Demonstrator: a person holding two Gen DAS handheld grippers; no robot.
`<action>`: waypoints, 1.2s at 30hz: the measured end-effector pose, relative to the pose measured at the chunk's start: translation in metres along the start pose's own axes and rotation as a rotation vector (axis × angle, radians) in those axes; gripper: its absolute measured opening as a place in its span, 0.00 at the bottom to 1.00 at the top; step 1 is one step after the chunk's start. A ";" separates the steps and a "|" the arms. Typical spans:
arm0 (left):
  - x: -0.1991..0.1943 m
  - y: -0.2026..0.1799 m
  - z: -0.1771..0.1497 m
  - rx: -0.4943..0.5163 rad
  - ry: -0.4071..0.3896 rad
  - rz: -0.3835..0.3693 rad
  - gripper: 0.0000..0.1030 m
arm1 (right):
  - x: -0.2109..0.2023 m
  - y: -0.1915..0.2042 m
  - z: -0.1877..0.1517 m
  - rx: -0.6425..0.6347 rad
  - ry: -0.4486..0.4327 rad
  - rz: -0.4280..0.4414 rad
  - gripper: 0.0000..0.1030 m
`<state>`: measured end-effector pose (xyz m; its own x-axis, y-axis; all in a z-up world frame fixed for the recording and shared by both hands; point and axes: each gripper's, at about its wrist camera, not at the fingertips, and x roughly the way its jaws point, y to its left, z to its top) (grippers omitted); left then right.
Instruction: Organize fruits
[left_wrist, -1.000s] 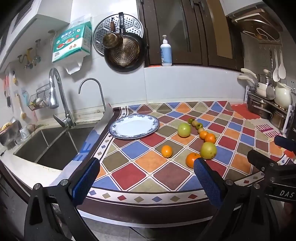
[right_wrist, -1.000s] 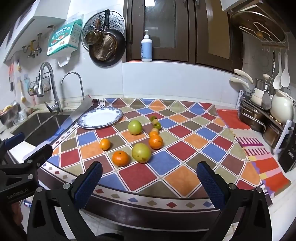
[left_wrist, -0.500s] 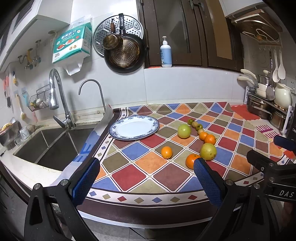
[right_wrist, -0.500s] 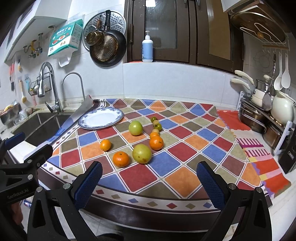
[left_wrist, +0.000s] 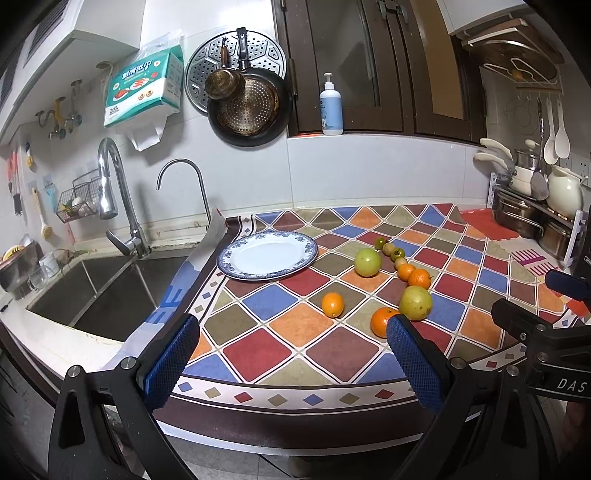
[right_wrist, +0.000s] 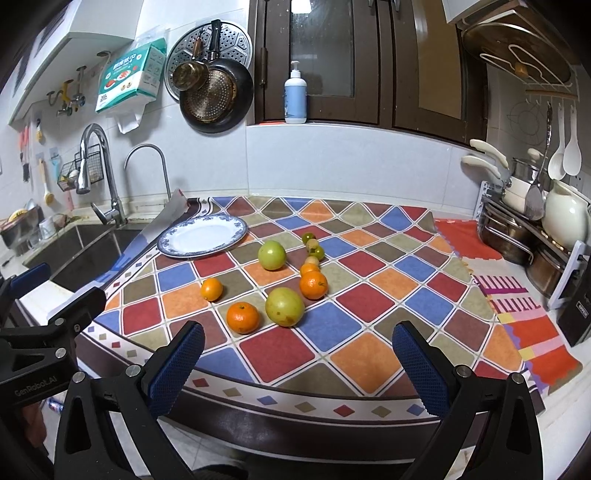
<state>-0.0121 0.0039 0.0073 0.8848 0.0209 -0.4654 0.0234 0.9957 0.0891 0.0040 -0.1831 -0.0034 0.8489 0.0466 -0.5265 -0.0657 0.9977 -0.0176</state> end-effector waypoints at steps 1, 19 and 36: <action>0.000 0.000 0.000 -0.001 0.002 -0.003 1.00 | 0.000 0.000 0.000 0.001 0.001 0.000 0.99; 0.000 0.001 0.002 -0.002 0.000 -0.005 1.00 | 0.001 0.001 0.002 -0.006 -0.011 0.004 0.99; 0.002 0.003 0.004 -0.003 0.000 0.000 1.00 | 0.002 0.005 0.003 -0.006 -0.010 0.008 0.99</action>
<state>-0.0085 0.0071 0.0101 0.8850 0.0204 -0.4651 0.0224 0.9960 0.0863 0.0074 -0.1778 -0.0020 0.8537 0.0552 -0.5178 -0.0758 0.9969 -0.0187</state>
